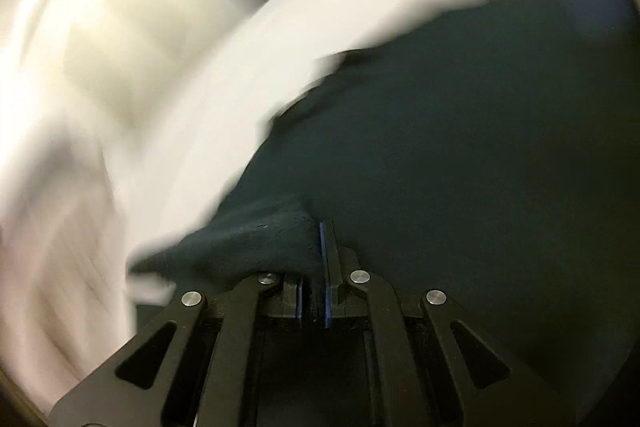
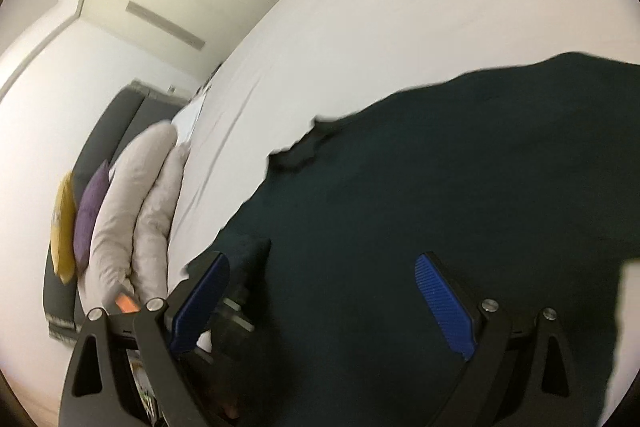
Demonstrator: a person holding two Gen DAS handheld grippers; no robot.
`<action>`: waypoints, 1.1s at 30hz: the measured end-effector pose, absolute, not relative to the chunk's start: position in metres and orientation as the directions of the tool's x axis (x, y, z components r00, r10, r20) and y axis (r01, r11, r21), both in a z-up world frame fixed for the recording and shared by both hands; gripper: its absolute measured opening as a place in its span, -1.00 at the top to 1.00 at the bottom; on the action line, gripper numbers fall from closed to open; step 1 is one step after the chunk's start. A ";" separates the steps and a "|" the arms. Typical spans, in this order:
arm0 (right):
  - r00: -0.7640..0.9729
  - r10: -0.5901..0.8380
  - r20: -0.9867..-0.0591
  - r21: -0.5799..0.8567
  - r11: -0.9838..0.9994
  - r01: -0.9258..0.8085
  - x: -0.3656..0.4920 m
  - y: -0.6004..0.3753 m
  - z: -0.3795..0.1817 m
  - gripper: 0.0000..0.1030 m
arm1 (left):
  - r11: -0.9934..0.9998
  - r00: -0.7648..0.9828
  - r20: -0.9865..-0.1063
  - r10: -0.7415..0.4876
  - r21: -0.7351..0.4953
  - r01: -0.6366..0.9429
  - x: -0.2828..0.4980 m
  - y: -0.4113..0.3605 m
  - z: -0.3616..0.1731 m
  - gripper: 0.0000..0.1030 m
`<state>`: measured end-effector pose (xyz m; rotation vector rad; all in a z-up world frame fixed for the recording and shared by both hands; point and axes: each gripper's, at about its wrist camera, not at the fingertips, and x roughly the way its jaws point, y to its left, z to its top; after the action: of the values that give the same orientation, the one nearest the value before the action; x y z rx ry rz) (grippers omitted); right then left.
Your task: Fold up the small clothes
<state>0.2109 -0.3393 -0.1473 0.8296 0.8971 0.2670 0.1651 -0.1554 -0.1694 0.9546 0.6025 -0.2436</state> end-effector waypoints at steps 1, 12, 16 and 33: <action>0.627 0.512 -0.587 0.735 0.662 0.147 0.208 -0.351 -0.148 -0.88 | 0.508 0.818 -0.573 0.053 0.720 0.472 0.155 -0.165 -0.180 0.90; 0.534 0.595 -0.600 0.733 0.677 0.069 0.229 -0.341 -0.158 -0.88 | 0.356 0.855 -0.518 0.037 0.806 0.473 0.155 -0.184 -0.203 0.95; 0.465 0.591 -0.659 0.630 0.771 -0.087 0.254 -0.296 -0.133 -0.88 | 0.248 0.869 -0.495 0.014 0.843 0.477 0.153 -0.189 -0.212 0.96; 0.186 -0.050 -0.981 -0.156 0.771 -0.618 0.275 -0.059 -0.123 -0.87 | 0.192 0.909 -0.382 0.168 0.917 0.350 0.153 -0.206 -0.229 0.95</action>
<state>0.2750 -0.0593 -0.1231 -0.6087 1.3416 0.4364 0.1533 -0.2062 -0.2285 1.3860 0.4486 -0.1336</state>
